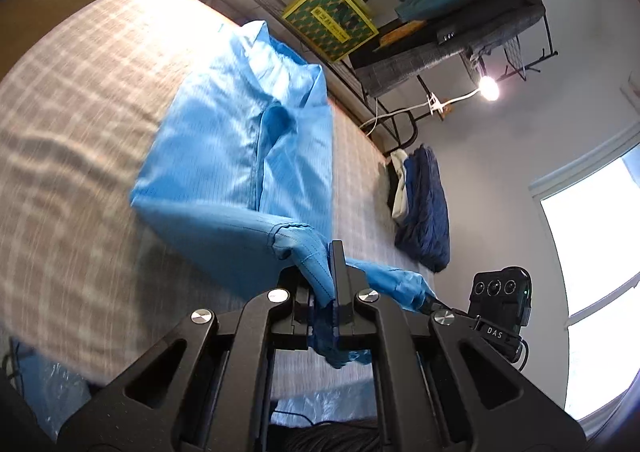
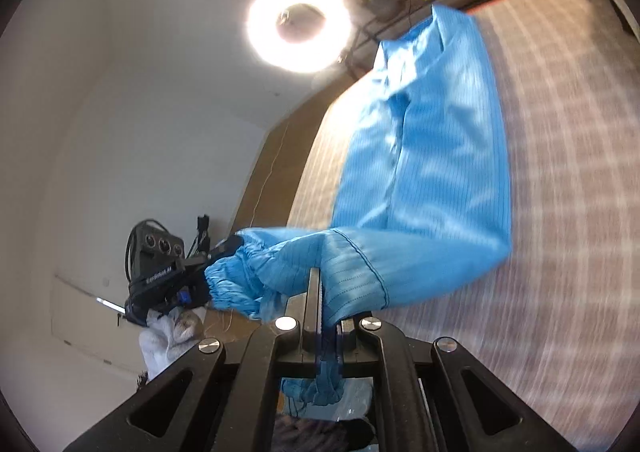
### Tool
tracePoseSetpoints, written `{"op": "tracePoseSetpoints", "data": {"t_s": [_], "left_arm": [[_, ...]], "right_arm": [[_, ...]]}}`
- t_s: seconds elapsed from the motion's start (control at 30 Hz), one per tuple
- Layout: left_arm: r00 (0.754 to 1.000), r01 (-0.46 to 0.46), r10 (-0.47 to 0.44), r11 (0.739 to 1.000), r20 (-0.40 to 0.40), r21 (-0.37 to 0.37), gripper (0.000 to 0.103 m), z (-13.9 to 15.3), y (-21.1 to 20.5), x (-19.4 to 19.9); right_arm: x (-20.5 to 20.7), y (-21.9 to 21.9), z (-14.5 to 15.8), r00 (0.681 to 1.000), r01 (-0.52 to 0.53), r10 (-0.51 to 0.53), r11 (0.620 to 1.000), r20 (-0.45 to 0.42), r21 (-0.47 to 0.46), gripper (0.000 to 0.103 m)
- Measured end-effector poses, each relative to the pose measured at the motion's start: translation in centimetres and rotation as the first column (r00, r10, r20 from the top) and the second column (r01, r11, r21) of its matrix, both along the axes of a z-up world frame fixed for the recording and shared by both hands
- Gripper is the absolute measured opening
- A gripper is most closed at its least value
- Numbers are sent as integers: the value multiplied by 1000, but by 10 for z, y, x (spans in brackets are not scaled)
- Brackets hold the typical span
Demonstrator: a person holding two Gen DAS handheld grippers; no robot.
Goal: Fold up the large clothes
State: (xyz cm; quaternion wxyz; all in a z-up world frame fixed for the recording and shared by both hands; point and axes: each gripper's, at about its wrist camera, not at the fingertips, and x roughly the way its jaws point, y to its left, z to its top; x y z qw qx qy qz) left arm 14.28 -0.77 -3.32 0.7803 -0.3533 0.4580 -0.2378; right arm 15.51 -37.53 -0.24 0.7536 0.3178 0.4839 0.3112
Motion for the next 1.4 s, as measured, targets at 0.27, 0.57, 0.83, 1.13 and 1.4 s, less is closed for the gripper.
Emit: {"op": "tracePoseSetpoints", "data": {"t_s": [0.27,0.57,0.83,1.13,1.4], "left_arm": [[998,-60,59,998,-37,-27,3,-32,2,85],[988,-75,79,997,-133,34,3,-104,-6,168],[981,-76,86,995,-173,68,3,-148,-7,191],[984,-73,82,995,-161,64,39,-130,-1,194],[987,-160,162,984,-19,80,57,-85,36,181]], "right_arm": [[81,-4,-15,997,74,-74,997,-18,-6,2],[164,-8,-78,986,122,-122,993,-113,-4,2],[199,-7,-123,977,115,-117,993,-179,-24,2],[206,-16,-116,980,114,-103,992,-173,55,59],[174,-31,-57,995,82,-77,995,71,-63,59]]}}
